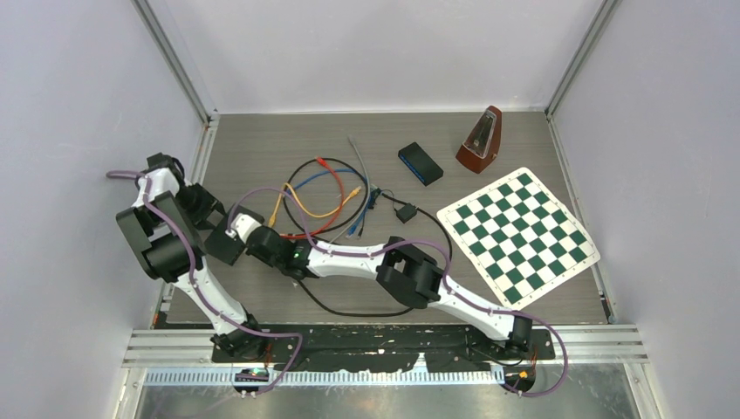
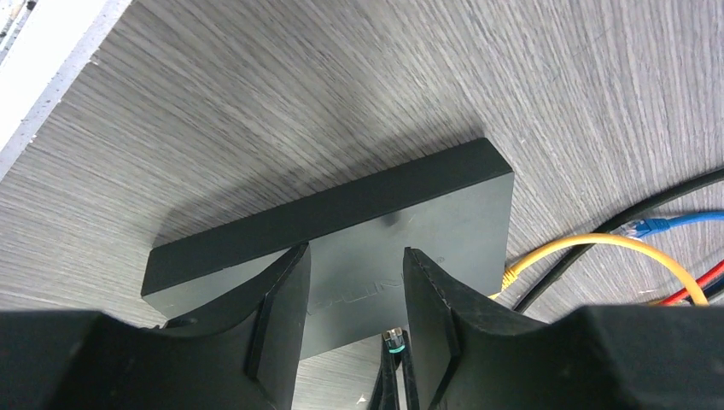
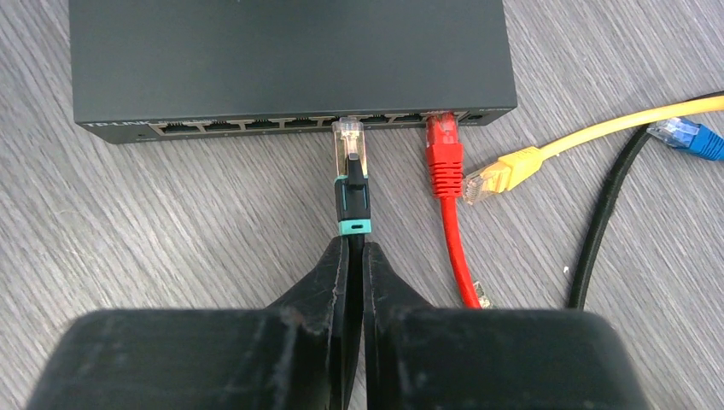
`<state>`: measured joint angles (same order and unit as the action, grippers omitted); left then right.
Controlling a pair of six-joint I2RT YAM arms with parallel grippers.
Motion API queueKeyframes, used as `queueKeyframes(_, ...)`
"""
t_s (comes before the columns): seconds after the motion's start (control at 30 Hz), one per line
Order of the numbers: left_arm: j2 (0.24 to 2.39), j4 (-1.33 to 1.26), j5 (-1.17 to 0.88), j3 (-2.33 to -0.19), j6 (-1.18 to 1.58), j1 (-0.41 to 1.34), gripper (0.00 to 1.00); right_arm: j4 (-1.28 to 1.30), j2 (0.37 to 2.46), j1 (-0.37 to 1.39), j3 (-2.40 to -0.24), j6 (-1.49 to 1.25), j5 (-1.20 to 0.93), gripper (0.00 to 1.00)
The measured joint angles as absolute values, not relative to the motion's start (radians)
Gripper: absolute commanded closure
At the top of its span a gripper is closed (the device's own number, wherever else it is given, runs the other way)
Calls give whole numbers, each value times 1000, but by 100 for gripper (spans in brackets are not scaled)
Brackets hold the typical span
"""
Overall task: Insert the plug into the switch port
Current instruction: Insert the connector into the switch port.
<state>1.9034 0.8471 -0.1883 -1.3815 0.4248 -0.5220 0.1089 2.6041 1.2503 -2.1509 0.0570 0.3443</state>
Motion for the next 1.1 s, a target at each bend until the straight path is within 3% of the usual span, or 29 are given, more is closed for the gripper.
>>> queueKeyframes(1.1, 1845, 846, -374, -1255, 446, -500, 60, 154, 2626, 1248, -2200, 40, 391, 95)
